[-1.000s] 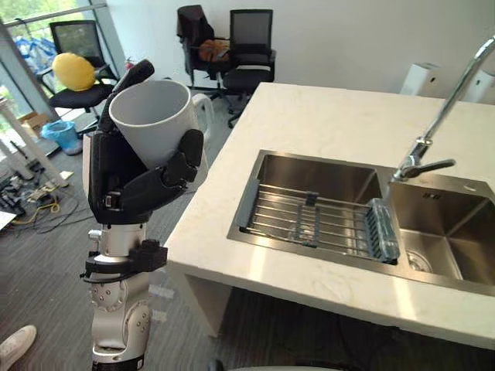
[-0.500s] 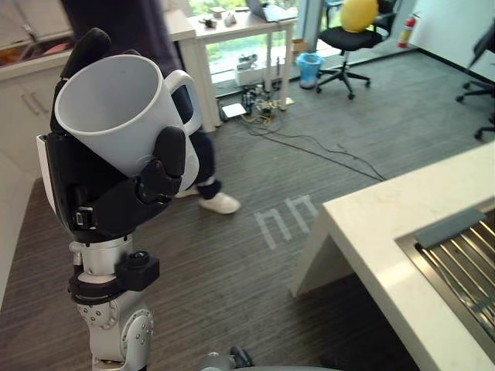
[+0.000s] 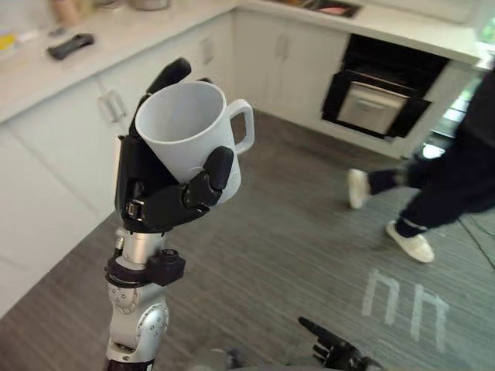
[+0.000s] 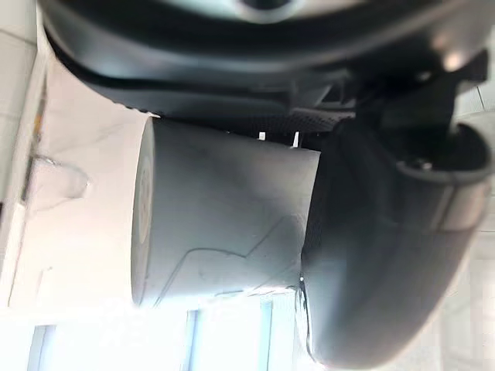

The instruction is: Walk over to the sink, pick up the cup, carry it to the dishwasher, place the cup inside the dishwasher, then close the dishwasher door

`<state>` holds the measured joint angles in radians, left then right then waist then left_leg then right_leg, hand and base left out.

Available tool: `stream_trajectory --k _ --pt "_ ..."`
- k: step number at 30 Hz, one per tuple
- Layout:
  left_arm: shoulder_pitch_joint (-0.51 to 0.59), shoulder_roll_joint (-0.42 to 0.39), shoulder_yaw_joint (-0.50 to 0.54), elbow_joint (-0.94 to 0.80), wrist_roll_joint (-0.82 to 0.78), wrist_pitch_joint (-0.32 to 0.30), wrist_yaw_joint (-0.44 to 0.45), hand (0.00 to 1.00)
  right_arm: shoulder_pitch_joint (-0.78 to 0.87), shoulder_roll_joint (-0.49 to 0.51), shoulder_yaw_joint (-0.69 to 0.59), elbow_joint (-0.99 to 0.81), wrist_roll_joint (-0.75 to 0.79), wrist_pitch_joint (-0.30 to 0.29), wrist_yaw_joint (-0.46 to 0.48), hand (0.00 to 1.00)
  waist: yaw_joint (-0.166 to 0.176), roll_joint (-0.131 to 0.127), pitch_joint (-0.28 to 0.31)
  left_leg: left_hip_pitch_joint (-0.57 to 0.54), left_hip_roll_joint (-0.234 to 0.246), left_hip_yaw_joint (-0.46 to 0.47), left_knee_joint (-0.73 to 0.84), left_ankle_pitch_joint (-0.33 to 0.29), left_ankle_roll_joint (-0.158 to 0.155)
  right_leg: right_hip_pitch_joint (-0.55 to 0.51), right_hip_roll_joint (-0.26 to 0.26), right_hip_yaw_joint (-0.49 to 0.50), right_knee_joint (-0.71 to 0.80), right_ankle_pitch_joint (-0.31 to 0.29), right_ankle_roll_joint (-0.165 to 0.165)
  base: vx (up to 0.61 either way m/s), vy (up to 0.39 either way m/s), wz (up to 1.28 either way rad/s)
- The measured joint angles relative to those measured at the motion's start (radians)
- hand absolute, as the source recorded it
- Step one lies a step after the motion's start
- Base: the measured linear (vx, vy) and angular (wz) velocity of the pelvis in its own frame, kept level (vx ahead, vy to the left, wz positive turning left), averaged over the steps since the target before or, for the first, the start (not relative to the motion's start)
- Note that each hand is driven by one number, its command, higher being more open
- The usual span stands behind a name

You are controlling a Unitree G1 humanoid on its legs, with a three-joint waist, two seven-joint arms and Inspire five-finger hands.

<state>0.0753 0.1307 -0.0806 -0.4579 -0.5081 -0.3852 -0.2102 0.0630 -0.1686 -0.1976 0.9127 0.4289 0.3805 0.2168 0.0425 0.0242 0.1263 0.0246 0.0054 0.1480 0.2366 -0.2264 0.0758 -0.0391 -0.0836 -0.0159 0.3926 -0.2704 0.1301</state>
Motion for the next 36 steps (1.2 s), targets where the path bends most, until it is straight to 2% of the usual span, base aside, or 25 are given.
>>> stream_trajectory --k 1,2,3,4,5,11,14,16,17,18,19,20,21,22,24,25,27,28,29,31,32,33,34,35,36 --pt "-0.007 0.001 -0.018 -0.001 0.001 -0.005 0.005 0.0 0.001 0.001 0.006 -0.026 -0.001 0.014 0.015 1.0 -0.004 0.013 0.002 0.043 0.023 0.003 -0.053 0.013 -0.009 -0.028 0.041 -0.002 0.004 0.0 -0.001 0.24 -0.055 -0.27" --pt "-0.032 0.022 -0.048 0.005 0.012 -0.004 0.007 0.0 0.007 0.011 0.008 -0.059 -0.002 0.024 0.036 1.0 -0.011 0.013 0.002 0.08 0.049 0.001 -0.096 0.023 -0.019 -0.08 0.088 -0.001 0.007 0.005 -0.008 0.21 -0.052 -0.11" --pt "-0.04 0.03 -0.055 0.008 0.025 -0.004 0.007 0.0 0.008 0.016 0.008 -0.077 -0.003 0.03 0.043 1.0 -0.016 0.011 0.001 0.096 0.058 0.001 -0.107 0.024 -0.026 -0.11 0.104 0.002 0.011 0.009 -0.014 0.29 -0.086 0.08" --pt "-0.043 0.051 -0.071 0.014 0.043 -0.001 0.002 0.0 0.009 0.022 0.012 -0.11 -0.011 0.045 0.051 1.0 -0.025 0.007 0.001 0.128 0.063 -0.002 -0.104 0.011 -0.052 -0.148 0.126 -0.001 -0.005 0.041 -0.042 0.17 -0.052 0.06" --pt "-0.011 0.057 -0.007 0.033 0.035 0.031 -0.053 0.0 0.028 0.033 0.066 -0.103 -0.017 0.038 -0.028 1.0 -0.025 -0.021 -0.084 0.108 0.079 -0.053 0.027 -0.098 -0.104 -0.127 0.117 -0.056 -0.147 0.272 -0.157 0.12 -0.036 0.05" --pt "-0.011 0.046 -0.018 0.033 0.033 0.03 -0.049 0.0 0.034 0.04 0.068 -0.115 -0.017 0.034 -0.027 1.0 -0.031 -0.024 -0.084 0.119 0.079 -0.029 0.015 -0.098 -0.104 -0.136 0.126 -0.033 -0.143 0.273 -0.156 0.0 0.0 -0.12" --pt "-0.012 0.042 -0.082 0.034 0.026 0.031 -0.044 0.0 0.071 0.055 0.071 -0.174 -0.01 0.006 -0.028 1.0 -0.05 -0.033 -0.078 0.127 0.076 -0.018 -0.004 -0.099 -0.105 -0.159 0.126 -0.022 -0.103 0.255 -0.156 -0.01 -0.011 -0.13" --pt "-0.005 0.038 -0.111 0.035 0.022 0.031 -0.04 0.0 0.094 0.054 0.085 -0.207 -0.001 -0.001 -0.029 1.0 -0.063 -0.03 -0.077 0.147 0.083 -0.011 -0.028 -0.114 -0.134 -0.171 0.134 -0.025 -0.074 0.219 -0.156 0.05 -0.052 -0.08" --pt "0.015 0.03 -0.123 0.033 0.014 0.029 -0.036 0.0 0.116 0.053 0.093 -0.24 0.001 -0.004 -0.029 1.0 -0.07 -0.016 -0.084 0.174 0.106 0.004 -0.028 -0.124 -0.172 -0.152 0.154 -0.032 -0.056 0.187 -0.169 0.16 -0.064 -0.14" --pt "0.033 0.02 -0.126 0.03 0.007 0.027 -0.034 0.0 0.128 0.059 0.108 -0.259 0.001 -0.005 -0.028 1.0 -0.079 -0.025 -0.084 0.141 0.115 -0.003 0.107 -0.125 -0.178 -0.149 0.157 -0.032 -0.034 0.159 -0.18 0.19 -0.103 -0.2" --pt "0.077 -0.004 -0.132 0.032 -0.015 0.027 -0.028 0.0 0.146 0.051 0.129 -0.281 0.001 -0.006 -0.026 1.0 -0.09 -0.019 -0.088 0.037 0.145 -0.001 0.363 -0.115 -0.19 -0.134 0.171 -0.025 -0.022 0.136 -0.192 0.2 -0.103 -0.21" --pt "0.095 -0.019 -0.134 0.033 -0.019 0.027 -0.026 0.0 0.158 0.043 0.136 -0.303 0.001 -0.007 -0.023 1.0 -0.088 -0.009 -0.085 -0.015 0.169 0.005 0.492 -0.079 -0.175 -0.117 0.182 -0.017 -0.03 0.131 -0.198 0.25 -0.102 -0.34" --pt "0.124 -0.042 -0.134 0.035 -0.023 0.026 -0.026 0.0 0.168 0.034 0.141 -0.325 0.0 -0.012 -0.018 1.0 -0.078 -0.007 -0.066 -0.104 0.226 0.028 0.701 0.021 -0.131 -0.057 0.197 -0.003 -0.068 0.13 -0.201 0.32 -0.044 -0.24" --pt "0.141 -0.052 -0.135 0.048 -0.023 0.026 -0.028 0.0 0.168 0.03 0.142 -0.323 0.0 -0.014 -0.017 1.0 -0.083 0.003 -0.054 -0.168 0.27 0.047 0.802 0.039 -0.13 -0.002 0.198 -0.006 -0.102 0.129 -0.204 0.31 -0.023 -0.05" --pt "0.142 -0.051 -0.133 0.085 -0.023 0.026 -0.038 0.0 0.165 0.017 0.158 -0.309 0.003 -0.017 -0.016 1.0 -0.085 0.001 -0.048 -0.241 0.288 0.047 0.81 0.024 -0.121 0.048 0.188 -0.016 -0.139 0.122 -0.218 0.24 -0.027 0.2" --pt "0.145 -0.057 -0.114 0.108 -0.023 0.026 -0.042 0.0 0.141 0.002 0.178 -0.266 0.013 -0.024 -0.014 1.0 -0.078 -0.007 -0.036 -0.278 0.245 0.03 0.693 -0.004 -0.12 0.094 0.164 -0.013 -0.151 0.111 -0.234 0.27 0.0 0.07" --pt "0.159 -0.068 -0.078 0.111 -0.024 0.026 -0.035 0.0 0.115 -0.008 0.198 -0.218 0.015 -0.031 -0.004 1.0 -0.059 -0.012 -0.03 -0.276 0.161 -0.019 0.473 -0.006 -0.129 0.118 0.134 0.012 -0.151 0.094 -0.23 0.29 0.066 -0.23" --pt "0.175 -0.084 -0.045 0.1 -0.025 0.025 -0.027 0.0 0.1 -0.015 0.209 -0.194 0.011 -0.037 0.01 1.0 -0.047 -0.008 -0.029 -0.274 0.104 -0.071 0.257 0.015 -0.143 0.128 0.119 0.035 -0.162 0.084 -0.222 0.36 0.161 -0.47" --pt "0.194 -0.101 -0.018 0.076 -0.025 0.022 -0.012 0.0 0.092 -0.014 0.21 -0.177 0.008 -0.045 0.029 1.0 -0.037 0.001 -0.029 -0.273 0.082 -0.105 0.045 0.082 -0.165 0.143 0.116 0.054 -0.185 0.075 -0.214 0.32 0.158 -0.47" --pt "0.211 -0.128 0.003 0.052 -0.029 -0.004 0.005 0.0 0.09 -0.019 0.211 -0.168 -0.003 -0.06 0.052 1.0 -0.032 0.027 -0.018 -0.297 0.102 -0.123 -0.098 0.138 -0.213 0.18 0.135 0.068 -0.211 0.05 -0.203 0.33 0.197 -0.27" --pt "0.211 -0.134 0.007 0.054 -0.032 -0.011 0.008 0.0 0.09 -0.021 0.212 -0.162 -0.003 -0.065 0.055 1.0 -0.033 0.03 -0.017 -0.307 0.107 -0.117 -0.096 0.155 -0.211 0.196 0.136 0.068 -0.211 0.033 -0.196 0.38 0.246 -0.12" --pt "0.211 -0.135 0.013 0.062 -0.044 -0.02 0.011 0.0 0.089 -0.016 0.214 -0.145 -0.01 -0.073 0.057 1.0 -0.03 0.019 -0.018 -0.31 0.103 -0.089 -0.058 0.237 -0.185 0.23 0.121 0.073 -0.209 -0.002 -0.183 0.44 0.26 0.02" --pt "0.209 -0.133 0.014 0.064 -0.046 -0.031 0.011 0.0 0.089 -0.011 0.221 -0.141 -0.023 -0.074 0.057 1.0 -0.032 0.003 -0.027 -0.302 0.076 -0.059 -0.037 0.297 -0.13 0.248 0.085 0.072 -0.2 -0.04 -0.163 0.46 0.257 0.02" --pt "0.206 -0.134 0.014 0.063 -0.047 -0.037 0.011 0.0 0.089 -0.01 0.226 -0.139 -0.025 -0.075 0.057 1.0 -0.031 -0.007 -0.029 -0.303 0.059 -0.049 -0.019 0.317 -0.101 0.252 0.064 0.071 -0.189 -0.054 -0.144 0.6 0.303 -0.02" --pt "0.201 -0.133 0.012 0.066 -0.053 -0.041 0.015 0.0 0.09 -0.003 0.225 -0.122 -0.044 -0.081 0.053 1.0 -0.028 -0.029 -0.04 -0.325 0.016 -0.022 0.071 0.3 -0.045 0.259 0.007 0.059 -0.131 -0.092 -0.106 0.54 0.266 -0.04"
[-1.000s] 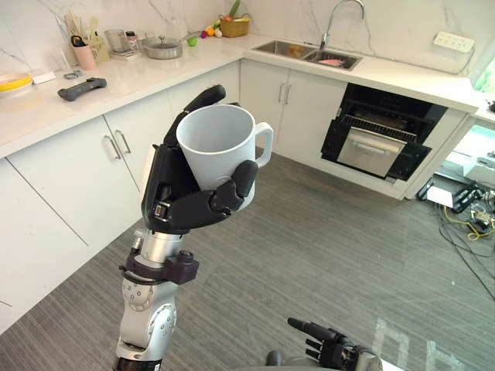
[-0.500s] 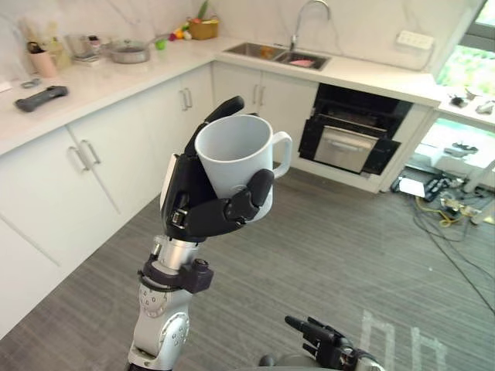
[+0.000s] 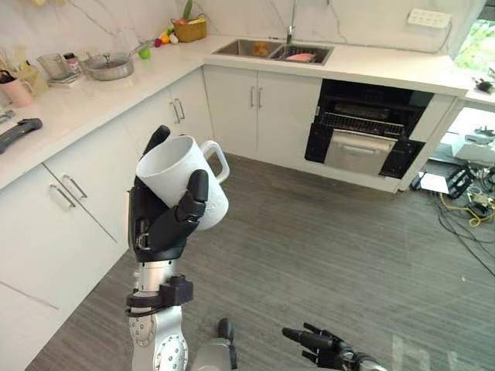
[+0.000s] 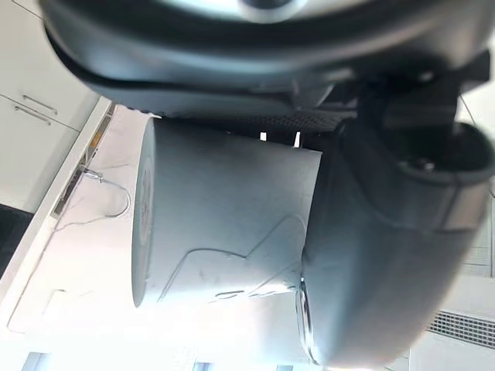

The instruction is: Walk over to the sink, pick up the cup, carry it to the dishwasher, place the cup inside the dishwasher, then close the dishwasher door

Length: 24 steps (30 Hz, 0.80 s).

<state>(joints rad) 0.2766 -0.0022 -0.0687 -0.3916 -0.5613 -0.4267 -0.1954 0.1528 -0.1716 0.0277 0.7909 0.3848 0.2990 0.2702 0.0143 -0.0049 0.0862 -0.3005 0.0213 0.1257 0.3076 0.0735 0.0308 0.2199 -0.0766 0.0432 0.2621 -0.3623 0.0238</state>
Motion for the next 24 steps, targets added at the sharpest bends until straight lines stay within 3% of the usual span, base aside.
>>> stream_trajectory --k 2,3,4,5,6,7,9,10,12,13,15,16,17,18,19,20,22,23,24 --pt "-0.01 0.004 -0.009 0.009 -0.009 0.008 0.003 0.0 0.001 0.007 -0.002 -0.004 -0.017 -0.021 -0.005 1.0 0.0 -0.005 -0.005 0.001 -0.024 0.007 0.047 -0.052 0.011 -0.025 -0.028 -0.026 0.101 -0.002 0.007 0.49 0.24 0.08" --pt "-0.026 0.017 -0.03 0.009 -0.01 0.014 0.006 0.0 0.014 0.02 -0.003 -0.014 -0.025 -0.046 -0.021 1.0 0.001 -0.021 -0.014 0.02 -0.052 0.014 0.064 -0.098 0.029 -0.063 -0.063 -0.057 0.232 0.009 0.04 0.52 0.247 0.11" --pt "-0.044 0.03 -0.055 0.009 -0.006 0.016 0.01 0.0 0.017 0.039 -0.004 -0.021 -0.025 -0.066 -0.047 1.0 0.007 -0.045 -0.014 0.063 -0.082 0.024 0.06 -0.135 0.04 -0.119 -0.105 -0.071 0.401 0.056 0.113 0.51 0.247 0.06" --pt "-0.054 0.042 -0.066 0.008 -0.005 0.019 0.012 0.0 0.017 0.049 -0.005 -0.024 -0.026 -0.074 -0.058 1.0 0.006 -0.06 -0.005 0.1 -0.099 0.025 0.046 -0.155 0.04 -0.149 -0.132 -0.079 0.501 0.108 0.142 0.48 0.228 0.0" --pt "-0.064 0.057 -0.079 0.007 -0.004 0.031 0.013 0.0 0.013 0.062 -0.011 -0.029 -0.027 -0.084 -0.071 1.0 -0.001 -0.077 0.0 0.167 -0.122 0.021 0.009 -0.172 0.059 -0.192 -0.167 -0.098 0.627 0.223 0.133 0.45 0.204 -0.06" --pt "-0.064 0.069 -0.107 0.006 0.008 0.048 0.015 0.0 0.019 0.08 -0.022 -0.058 -0.036 -0.099 -0.103 1.0 -0.009 -0.071 0.002 0.281 -0.128 0.018 -0.08 -0.178 0.074 -0.272 -0.181 -0.112 0.801 0.221 0.099 0.52 0.225 -0.06" --pt "-0.07 0.071 -0.14 0.005 0.041 0.049 0.019 0.0 0.034 0.084 -0.022 -0.114 -0.034 -0.119 -0.126 1.0 -0.03 -0.046 -0.006 0.354 -0.097 -0.001 -0.14 -0.181 0.082 -0.354 -0.145 -0.166 0.833 0.184 0.063 0.42 0.145 0.09" --pt "-0.109 0.091 -0.168 0.005 0.055 0.05 0.018 0.0 0.043 0.101 -0.024 -0.156 -0.034 -0.143 -0.153 1.0 -0.04 -0.034 -0.002 0.405 -0.066 -0.016 -0.172 -0.181 0.065 -0.44 -0.094 -0.214 0.754 0.141 0.058 0.44 0.065 0.2" --pt "-0.145 0.112 -0.181 0.008 0.054 0.055 0.018 0.0 0.043 0.121 -0.023 -0.187 -0.033 -0.16 -0.189 1.0 -0.06 -0.032 0.007 0.449 -0.046 -0.024 -0.203 -0.19 0.047 -0.499 -0.053 -0.254 0.585 0.129 0.056 0.52 0.017 0.14" --pt "-0.169 0.117 -0.18 0.018 0.05 0.069 0.022 0.0 0.053 0.139 -0.024 -0.222 -0.035 -0.172 -0.235 1.0 -0.073 -0.029 0.017 0.497 -0.035 -0.024 -0.225 -0.207 0.019 -0.524 -0.028 -0.282 0.388 0.141 0.051 0.58 -0.042 0.12" --pt "-0.175 0.117 -0.18 0.025 0.05 0.084 0.023 0.0 0.064 0.155 -0.025 -0.26 -0.037 -0.173 -0.276 1.0 -0.085 -0.022 0.026 0.545 -0.022 -0.018 -0.229 -0.238 0.0 -0.53 -0.009 -0.296 0.2 0.212 0.022 0.43 -0.052 0.11" --pt "-0.173 0.118 -0.187 0.029 0.05 0.092 0.023 0.0 0.078 0.165 -0.026 -0.305 -0.051 -0.173 -0.31 1.0 -0.086 -0.013 0.032 0.584 -0.01 0.0 -0.228 -0.278 -0.012 -0.531 0.002 -0.289 0.083 0.279 0.02 0.5 -0.087 0.03" --pt "-0.165 0.119 -0.196 0.028 0.051 0.092 0.022 0.0 0.095 0.177 -0.025 -0.365 -0.073 -0.177 -0.343 1.0 -0.081 -0.025 0.03 0.62 -0.013 0.018 -0.216 -0.332 -0.032 -0.53 0.001 -0.28 0.02 0.361 0.026 0.62 -0.112 -0.07" --pt "-0.155 0.12 -0.197 0.026 0.052 0.091 0.022 0.0 0.101 0.182 -0.024 -0.395 -0.078 -0.181 -0.357 1.0 -0.079 -0.035 0.03 0.644 -0.021 0.022 -0.202 -0.361 -0.039 -0.529 -0.007 -0.27 0.029 0.38 0.013 0.65 -0.134 -0.24" --pt "-0.123 0.113 -0.198 0.027 0.052 0.089 0.021 0.0 0.106 0.183 -0.028 -0.458 -0.079 -0.186 -0.389 1.0 -0.083 -0.027 0.029 0.687 -0.01 0.036 -0.166 -0.422 -0.064 -0.538 -0.002 -0.257 0.109 0.437 -0.085 0.55 -0.145 -0.39" --pt "-0.101 0.105 -0.217 0.035 0.053 0.095 0.02 0.0 0.103 0.178 -0.058 -0.517 -0.079 -0.188 -0.411 1.0 -0.08 0.018 0.021 0.682 0.04 0.068 -0.085 -0.457 -0.092 -0.547 0.042 -0.263 0.175 0.365 -0.1 0.63 -0.223 -0.44" --pt "-0.105 0.106 -0.23 0.035 0.054 0.096 0.009 0.0 0.105 0.178 -0.122 -0.604 -0.053 -0.185 -0.416 1.0 -0.088 0.033 0.019 0.62 0.086 0.087 0.107 -0.452 -0.099 -0.528 0.074 -0.265 0.194 0.312 -0.11 0.5 -0.23 -0.29" --pt "-0.122 0.098 -0.233 0.035 0.054 0.102 -0.009 0.0 0.109 0.178 -0.207 -0.668 -0.013 -0.184 -0.401 1.0 -0.089 0.044 0.024 0.56 0.137 0.075 0.304 -0.404 -0.125 -0.491 0.113 -0.263 0.196 0.282 -0.115 0.41 -0.173 -0.35" --pt "-0.129 0.091 -0.228 0.033 0.05 0.108 -0.017 0.0 0.115 0.175 -0.262 -0.699 -0.035 -0.209 -0.389 1.0 -0.085 0.053 0.03 0.503 0.17 0.058 0.472 -0.305 -0.135 -0.452 0.144 -0.246 0.197 0.253 -0.124 0.5 -0.169 -0.72"
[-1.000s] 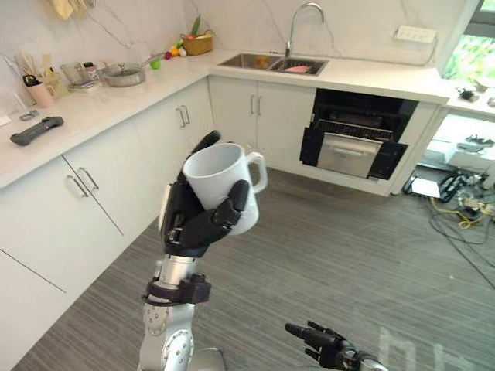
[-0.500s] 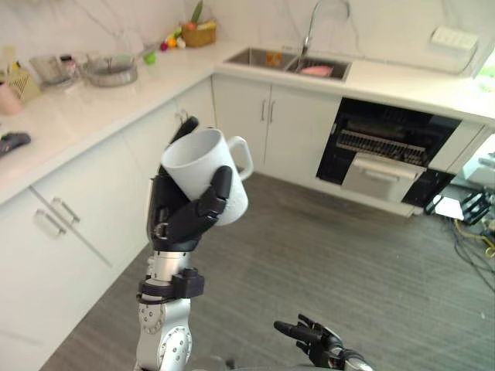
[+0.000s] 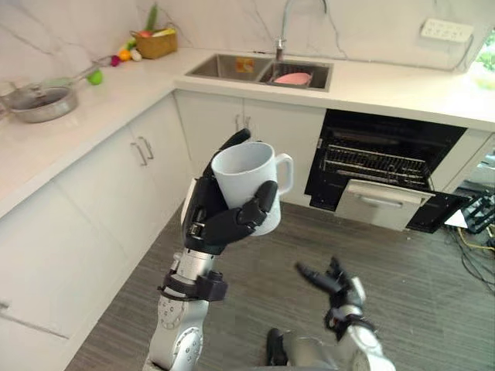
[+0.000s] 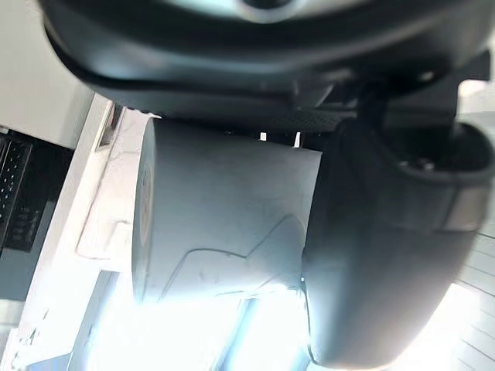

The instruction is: Walk over to the sink, pick up the cup, carry it to the dishwasher, place the cup inside the dishwasher, then close the dishwasher door

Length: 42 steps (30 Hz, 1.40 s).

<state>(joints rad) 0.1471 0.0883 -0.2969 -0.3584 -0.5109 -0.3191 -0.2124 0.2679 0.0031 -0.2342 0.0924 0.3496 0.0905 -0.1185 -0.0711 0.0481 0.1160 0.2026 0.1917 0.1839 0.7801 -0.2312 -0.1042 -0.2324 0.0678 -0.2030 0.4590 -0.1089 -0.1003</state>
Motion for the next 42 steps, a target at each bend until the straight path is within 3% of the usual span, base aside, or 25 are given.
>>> stream_trajectory --k 1,3,5,6,8,9,11,12,13,14,15,17,19,22,23,24,25,26,28,29,30,32,34,38,42 --pt "0.004 -0.013 0.018 0.0 -0.001 0.004 -0.013 0.0 0.022 -0.008 -0.046 -0.028 -0.02 -0.058 0.011 1.0 0.005 0.005 0.002 -0.087 0.027 -0.041 0.206 0.223 -0.017 0.049 0.035 0.035 -0.003 -0.037 -0.018 0.39 -0.079 -0.73" --pt "0.018 -0.027 0.043 0.0 -0.002 0.018 -0.032 0.0 0.08 -0.03 -0.076 -0.055 -0.071 -0.168 0.018 1.0 0.002 0.005 0.005 -0.257 0.05 -0.093 0.486 0.265 -0.027 0.122 0.064 0.075 -0.018 -0.086 -0.036 0.58 -0.045 -0.8" --pt "0.061 -0.031 0.073 0.001 -0.006 0.019 -0.061 0.0 0.146 -0.03 -0.069 -0.076 -0.109 -0.245 0.031 1.0 0.005 -0.002 0.008 -0.391 0.063 -0.079 0.573 0.234 0.016 0.21 0.073 0.145 -0.071 -0.104 -0.045 0.48 -0.002 -1.01" --pt "0.084 -0.031 0.081 0.001 -0.01 0.017 -0.08 0.0 0.167 -0.029 -0.055 -0.079 -0.114 -0.285 0.038 1.0 0.012 -0.003 0.007 -0.46 0.078 -0.044 0.526 0.196 0.045 0.254 0.074 0.2 -0.109 -0.105 -0.046 0.48 0.064 -1.3" --pt "0.093 -0.032 0.083 0.003 -0.016 0.017 -0.108 0.0 0.17 -0.033 -0.018 -0.08 -0.117 -0.323 0.049 1.0 0.032 -0.003 0.007 -0.521 0.095 0.005 0.34 0.13 0.052 0.292 0.079 0.291 -0.135 -0.097 -0.031 0.61 0.165 -1.76" --pt "0.117 -0.031 0.081 0.003 -0.021 0.019 -0.119 0.0 0.139 -0.057 0.05 -0.118 -0.118 -0.334 0.097 1.0 0.037 -0.004 0.006 -0.496 0.048 0.001 -0.067 0.09 0.046 0.341 0.083 0.437 -0.15 -0.107 -0.014 0.74 0.361 -2.28" --pt "0.145 -0.027 0.069 0.003 -0.02 0.019 -0.103 0.0 0.116 -0.068 0.095 -0.18 -0.13 -0.364 0.162 1.0 0.042 -0.001 0.004 -0.454 -0.025 -0.13 -0.388 0.132 0.042 0.364 0.081 0.536 -0.1 -0.155 0.054 0.76 0.477 -2.25" --pt "0.157 -0.028 0.068 0.002 -0.02 0.019 -0.098 0.0 0.12 -0.071 0.101 -0.208 -0.14 -0.376 0.177 1.0 0.044 0.003 0.001 -0.441 -0.037 -0.157 -0.439 0.195 0.05 0.372 0.08 0.556 -0.064 -0.196 0.086 0.57 0.487 -1.69" --pt "0.177 -0.031 0.065 0.002 -0.021 0.015 -0.094 0.0 0.135 -0.078 0.107 -0.241 -0.141 -0.396 0.187 1.0 0.049 0.015 -0.017 -0.436 -0.035 -0.155 -0.447 0.27 0.025 0.382 0.077 0.578 -0.015 -0.263 0.117 0.46 0.412 -1.22" --pt "0.186 -0.02 0.064 0.005 -0.021 0.014 -0.093 0.0 0.14 -0.068 0.112 -0.24 -0.144 -0.402 0.19 1.0 0.045 -0.013 -0.032 -0.428 -0.047 -0.133 -0.419 0.231 -0.001 0.384 0.052 0.59 0.006 -0.296 0.117 0.43 0.395 -0.93" --pt "0.197 0.0 0.063 0.009 -0.021 0.013 -0.093 0.0 0.152 -0.049 0.111 -0.24 -0.145 -0.403 0.195 1.0 0.032 -0.059 -0.051 -0.427 -0.079 -0.094 -0.381 0.188 0.028 0.384 0.005 0.597 0.025 -0.315 0.136 0.4 0.348 -0.52" --pt "0.197 0.016 0.052 0.009 -0.021 0.008 -0.094 0.0 0.176 -0.016 0.096 -0.249 -0.141 -0.408 0.201 1.0 0.029 -0.091 -0.071 -0.424 -0.115 -0.052 -0.352 0.128 0.052 0.389 -0.056 0.59 0.007 -0.304 0.154 0.32 0.292 -0.36" --pt "0.184 0.015 0.04 0.009 -0.021 0.008 -0.093 0.0 0.192 0.008 0.074 -0.249 -0.114 -0.41 0.218 1.0 0.024 -0.096 -0.075 -0.404 -0.147 -0.035 -0.358 0.1 0.076 0.392 -0.087 0.572 0.027 -0.279 0.189 0.25 0.289 -0.09" --pt "0.163 0.016 0.014 0.008 -0.017 -0.006 -0.084 0.0 0.211 0.041 0.073 -0.245 -0.062 -0.41 0.249 1.0 0.032 -0.108 -0.062 -0.318 -0.182 0.013 -0.398 0.061 0.103 0.26 -0.12 0.473 0.338 -0.179 0.253 0.15 0.196 -0.33" --pt "0.164 0.017 0.012 0.01 -0.007 -0.011 -0.059 0.0 0.205 0.049 0.086 -0.226 -0.057 -0.416 0.276 1.0 0.027 -0.101 -0.057 -0.261 -0.181 0.041 -0.43 0.044 0.122 0.191 -0.158 0.398 0.482 -0.087 0.235 0.1 0.161 -0.88" --pt "0.16 0.018 0.018 0.013 0.004 -0.014 -0.038 0.0 0.202 0.045 0.099 -0.208 -0.06 -0.419 0.304 1.0 0.024 -0.085 -0.056 -0.205 -0.166 0.071 -0.47 0.041 0.125 0.142 -0.189 0.307 0.521 -0.129 0.185 0.11 0.192 -0.8" --pt "0.157 0.017 0.022 0.013 0.005 -0.018 -0.032 0.0 0.202 0.04 0.108 -0.206 -0.06 -0.419 0.311 1.0 0.025 -0.079 -0.058 -0.186 -0.154 0.084 -0.489 0.042 0.123 0.122 -0.198 0.262 0.506 -0.151 0.159 0.11 0.165 -0.66" --pt "0.149 0.016 0.04 0.013 0.003 -0.023 -0.029 0.0 0.202 0.033 0.129 -0.207 -0.06 -0.422 0.317 1.0 0.016 -0.059 -0.061 -0.168 -0.126 0.101 -0.513 0.049 0.111 0.088 -0.202 0.186 0.427 -0.186 0.137 0.13 0.132 -0.57" --pt "0.139 0.02 0.082 0.014 -0.002 -0.028 -0.024 0.0 0.187 0.027 0.161 -0.207 -0.061 -0.423 0.319 1.0 0.016 -0.064 -0.063 -0.136 -0.099 0.131 -0.544 0.057 0.098 0.082 -0.185 0.12 0.192 -0.185 0.144 0.15 0.032 -0.55" --pt "0.139 0.026 0.116 0.02 -0.008 -0.03 -0.011 0.0 0.166 0.022 0.176 -0.208 -0.065 -0.423 0.319 1.0 0.016 -0.072 -0.067 -0.125 -0.097 0.147 -0.555 0.058 0.095 0.1 -0.172 0.1 -0.005 -0.127 0.136 0.21 -0.046 -0.47" --pt "0.138 0.033 0.14 0.024 -0.011 -0.031 0.002 0.0 0.148 0.019 0.183 -0.211 -0.068 -0.423 0.318 1.0 0.018 -0.089 -0.067 -0.115 -0.108 0.156 -0.557 0.057 0.093 0.109 -0.172 0.101 -0.104 -0.026 0.136 0.21 -0.06 -0.35" --pt "0.137 0.012 0.156 0.069 -0.011 -0.033 0.028 0.0 0.126 -0.024 0.175 -0.207 -0.069 -0.422 0.311 1.0 0.019 -0.046 -0.056 -0.087 -0.084 0.149 -0.579 0.05 0.078 0.17 -0.141 0.092 -0.178 0.001 0.128 0.18 -0.051 -0.09" --pt "0.139 -0.003 0.153 0.085 -0.01 -0.032 0.055 0.0 0.126 -0.048 0.17 -0.2 -0.068 -0.418 0.318 1.0 0.027 -0.032 -0.064 -0.081 -0.069 0.136 -0.609 0.055 0.068 0.203 -0.113 0.083 -0.258 0.034 0.119 0.13 -0.052 0.01" --pt "0.139 -0.027 0.164 0.086 0.016 -0.034 0.13 0.0 0.113 -0.051 0.162 -0.199 -0.063 -0.418 0.337 1.0 0.031 -0.033 -0.059 -0.079 -0.058 0.137 -0.645 0.069 0.045 0.249 -0.086 0.085 -0.393 0.102 0.117 0.05 -0.025 -0.06" --pt "0.144 -0.041 0.203 0.086 0.211 -0.052 0.282 0.0 0.089 -0.029 0.175 -0.201 0.081 -0.4 0.4 1.0 0.035 -0.026 -0.037 -0.07 -0.057 0.166 -0.639 0.061 0.043 0.273 -0.08 0.115 -0.454 0.135 0.125 0.0 0.018 -0.22"
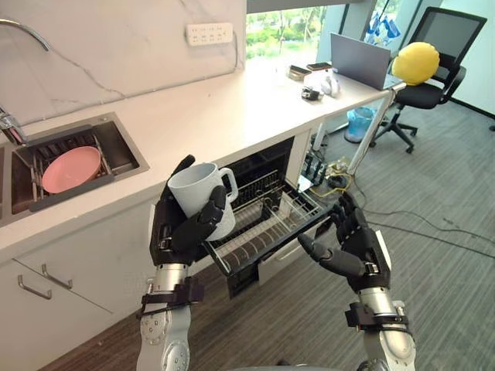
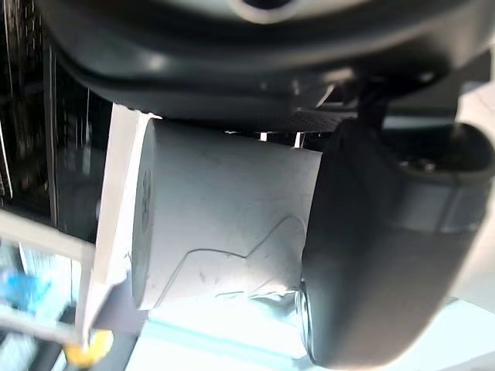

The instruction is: Walk over to the sink, pick up the cup, carry it to the dishwasher, place the cup inside the dishwasher, then close the dishwasher door

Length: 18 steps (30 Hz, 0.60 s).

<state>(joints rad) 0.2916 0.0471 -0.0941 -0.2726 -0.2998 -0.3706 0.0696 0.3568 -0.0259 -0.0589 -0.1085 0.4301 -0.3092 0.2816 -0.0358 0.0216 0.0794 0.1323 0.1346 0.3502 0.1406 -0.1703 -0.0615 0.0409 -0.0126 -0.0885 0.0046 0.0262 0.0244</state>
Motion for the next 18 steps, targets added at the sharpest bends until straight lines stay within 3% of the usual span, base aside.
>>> stream_trajectory --k 3,5,6,7,8,9,11,12,18 --pt "0.013 -0.002 0.005 0.0 0.103 -0.031 0.091 0.0 0.01 0.022 0.042 -0.03 0.123 0.03 0.065 1.0 0.016 0.016 0.04 -0.031 0.045 0.014 0.149 -0.058 -0.03 0.02 0.01 0.014 0.001 -0.024 -0.008 -0.02 -0.006 -0.17" --pt "0.013 -0.007 -0.008 0.0 0.138 -0.033 0.121 0.0 0.01 0.026 0.076 -0.07 0.138 0.036 0.091 1.0 0.019 0.014 0.051 -0.126 0.079 -0.003 0.35 -0.059 -0.032 0.02 0.004 0.012 0.004 -0.026 -0.011 -0.03 -0.023 0.02" --pt "0.017 -0.015 -0.025 0.0 0.168 -0.041 0.135 0.0 0.005 0.021 0.096 -0.116 0.14 0.036 0.109 1.0 0.02 0.03 0.06 -0.161 0.096 -0.015 0.43 -0.055 -0.032 0.03 0.006 0.013 0.002 -0.024 -0.016 0.02 0.001 0.05" --pt "0.021 -0.018 -0.028 0.001 0.186 -0.046 0.141 0.0 0.0 0.021 0.105 -0.134 0.142 0.036 0.12 1.0 0.02 0.029 0.062 -0.176 0.096 -0.022 0.449 -0.058 -0.028 0.038 0.0 0.016 -0.002 -0.02 -0.023 0.08 0.071 -0.07" --pt "0.028 -0.019 -0.053 0.003 0.223 -0.056 0.151 0.0 -0.028 0.02 0.114 -0.152 0.164 0.035 0.147 1.0 0.026 0.021 0.061 -0.153 0.056 -0.05 0.33 -0.075 -0.001 0.04 -0.021 0.029 0.0 -0.018 -0.019 0.07 0.082 -0.2" --pt "0.03 -0.019 -0.068 0.003 0.23 -0.063 0.156 0.0 -0.056 0.019 0.113 -0.151 0.178 0.035 0.151 1.0 0.024 0.027 0.056 -0.128 0.031 -0.071 0.193 -0.063 0.005 0.028 -0.031 0.038 0.008 -0.016 -0.008 0.05 0.082 -0.26" --pt "0.025 -0.026 -0.09 0.011 0.252 -0.076 0.169 0.0 -0.092 0.01 0.11 -0.14 0.198 0.034 0.15 1.0 0.02 0.05 0.038 -0.092 0.01 -0.071 0.034 0.064 -0.01 0.012 -0.037 0.055 0.005 -0.003 0.022 0.04 0.1 -0.29" --pt "0.023 -0.028 -0.094 0.016 0.262 -0.078 0.179 0.0 -0.09 0.011 0.114 -0.138 0.198 0.035 0.148 1.0 0.019 0.041 0.03 -0.071 -0.013 -0.055 -0.022 0.086 -0.002 0.011 -0.047 0.063 -0.009 0.003 0.03 0.05 0.113 -0.26" --pt "-0.028 -0.01 -0.1 0.045 0.305 -0.078 0.254 0.0 -0.089 0.012 0.11 -0.138 0.198 0.037 0.147 1.0 0.013 0.027 0.02 -0.048 -0.05 -0.054 -0.088 0.109 0.012 0.027 -0.074 0.057 -0.05 0.016 0.049 0.03 0.054 0.01"
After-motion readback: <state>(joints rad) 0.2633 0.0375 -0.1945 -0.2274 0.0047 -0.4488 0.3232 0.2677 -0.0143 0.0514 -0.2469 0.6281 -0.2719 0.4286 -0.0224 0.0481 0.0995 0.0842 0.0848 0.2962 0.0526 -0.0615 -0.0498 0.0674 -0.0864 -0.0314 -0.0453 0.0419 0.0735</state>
